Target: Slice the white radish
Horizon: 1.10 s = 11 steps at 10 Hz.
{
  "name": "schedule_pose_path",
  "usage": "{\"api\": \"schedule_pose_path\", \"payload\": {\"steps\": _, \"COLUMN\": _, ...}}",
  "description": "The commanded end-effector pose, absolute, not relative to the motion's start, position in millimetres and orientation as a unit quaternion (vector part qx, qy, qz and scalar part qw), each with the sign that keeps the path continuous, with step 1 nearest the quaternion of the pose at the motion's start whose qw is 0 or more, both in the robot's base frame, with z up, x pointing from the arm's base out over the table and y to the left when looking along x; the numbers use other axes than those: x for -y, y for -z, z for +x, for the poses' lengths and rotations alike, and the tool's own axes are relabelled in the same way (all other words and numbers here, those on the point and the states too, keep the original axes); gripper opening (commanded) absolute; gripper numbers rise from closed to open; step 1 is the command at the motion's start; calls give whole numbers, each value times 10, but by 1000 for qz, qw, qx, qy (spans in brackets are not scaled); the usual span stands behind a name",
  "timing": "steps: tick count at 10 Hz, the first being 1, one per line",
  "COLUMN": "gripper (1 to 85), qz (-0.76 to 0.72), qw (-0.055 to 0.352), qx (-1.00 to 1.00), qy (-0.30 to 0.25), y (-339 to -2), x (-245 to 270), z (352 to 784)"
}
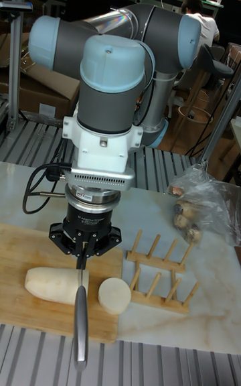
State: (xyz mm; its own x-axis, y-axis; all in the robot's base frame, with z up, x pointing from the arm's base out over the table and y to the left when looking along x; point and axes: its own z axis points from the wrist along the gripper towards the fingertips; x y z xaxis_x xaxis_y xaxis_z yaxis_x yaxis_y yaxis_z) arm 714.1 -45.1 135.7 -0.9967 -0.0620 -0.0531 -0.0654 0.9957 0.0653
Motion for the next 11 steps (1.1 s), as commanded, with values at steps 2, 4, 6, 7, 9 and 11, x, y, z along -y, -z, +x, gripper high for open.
{"api": "schedule_pose_path", "payload": {"steps": 2, "gripper": 13, "qz": -33, "qw": 30, "qx": -998, "qy": -42, "y": -1357, "x": 428, "z": 7160}}
{"api": "schedule_pose_path", "payload": {"steps": 4, "gripper": 13, "qz": -35, "qw": 32, "qx": -998, "qy": -43, "y": -1336, "x": 442, "z": 7160}}
{"api": "schedule_pose_path", "payload": {"steps": 6, "gripper": 13, "qz": -33, "qw": 32, "qx": -998, "qy": -42, "y": -1319, "x": 451, "z": 7160}}
{"api": "schedule_pose_path", "payload": {"steps": 7, "gripper": 13, "qz": -32, "qw": 32, "qx": -998, "qy": -42, "y": -1314, "x": 449, "z": 7161}}
{"api": "schedule_pose_path", "payload": {"steps": 9, "gripper": 13, "qz": -34, "qw": 33, "qx": -998, "qy": -43, "y": -1313, "x": 445, "z": 7169}}
{"api": "schedule_pose_path", "payload": {"steps": 11, "gripper": 13, "qz": -34, "qw": 33, "qx": -998, "qy": -43, "y": -1295, "x": 439, "z": 7175}}
